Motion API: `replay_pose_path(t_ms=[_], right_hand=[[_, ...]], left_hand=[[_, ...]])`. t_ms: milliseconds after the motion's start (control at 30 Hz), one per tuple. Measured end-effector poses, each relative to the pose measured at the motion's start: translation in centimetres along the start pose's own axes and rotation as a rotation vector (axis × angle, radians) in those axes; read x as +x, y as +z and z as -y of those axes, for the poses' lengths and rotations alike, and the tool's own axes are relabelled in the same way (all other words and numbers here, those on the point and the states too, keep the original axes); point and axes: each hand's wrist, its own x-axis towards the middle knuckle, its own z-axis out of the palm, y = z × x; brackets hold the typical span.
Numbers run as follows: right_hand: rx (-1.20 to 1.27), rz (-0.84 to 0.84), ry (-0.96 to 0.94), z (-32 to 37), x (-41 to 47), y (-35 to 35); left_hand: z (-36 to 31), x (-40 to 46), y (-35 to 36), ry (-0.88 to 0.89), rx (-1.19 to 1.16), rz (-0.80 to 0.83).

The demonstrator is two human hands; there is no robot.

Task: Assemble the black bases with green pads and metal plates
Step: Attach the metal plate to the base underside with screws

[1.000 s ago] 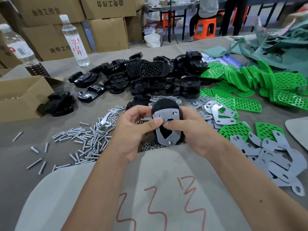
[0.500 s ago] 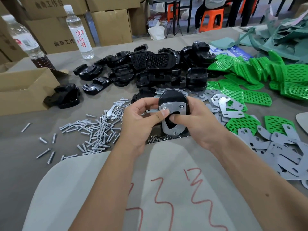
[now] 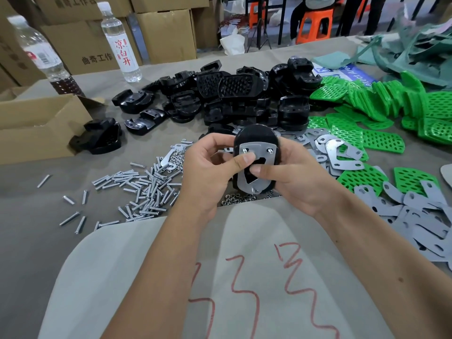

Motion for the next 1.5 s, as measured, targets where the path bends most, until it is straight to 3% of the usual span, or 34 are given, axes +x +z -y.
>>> replay_pose_path(t_ms=[200, 333, 500, 767, 1000, 1067, 1167, 1267, 1500], right_hand=[[0.034, -0.028, -0.018, 0.2, -0.2, 0.0], [0.125, 0.003, -0.006, 1.1, 0.0, 0.2], [0.076, -0.07, 0.008, 0.7, 0.1, 0.4], [0.016, -0.292, -0.001, 0.1, 0.4, 0.3], [0.036, -0.252, -0.104, 0.2, 0.5, 0.1], [-0.084, -0.256, -0.124, 0.1, 0.5, 0.0], [-0.324, -0.191, -0.093, 0.2, 0.6, -0.3], [-0.298, -0.062, -0.039, 0.1, 0.5, -0.1], [-0.277, -0.017, -0.017, 0.2, 0.3, 0.1]], left_hand=[[0.1, 0.1, 0.4, 0.063, -0.014, 0.008], [0.5, 0.6, -0.5, -0.034, -0.12, -0.068], [0.6, 0.6, -0.7, -0.058, -0.128, -0.025], [0.8, 0.8, -0.3, -0.098, -0.105, -0.109], [0.6, 0.3, 0.2, -0.081, 0.128, -0.017], [0.6, 0.2, 0.4, -0.022, 0.183, -0.058], [0.7, 0.2, 0.2, 0.027, 0.178, -0.166], [0.8, 0.3, 0.0, 0.036, 0.134, -0.215], [0.8, 0.4, 0.0, 0.046, 0.112, -0.22]])
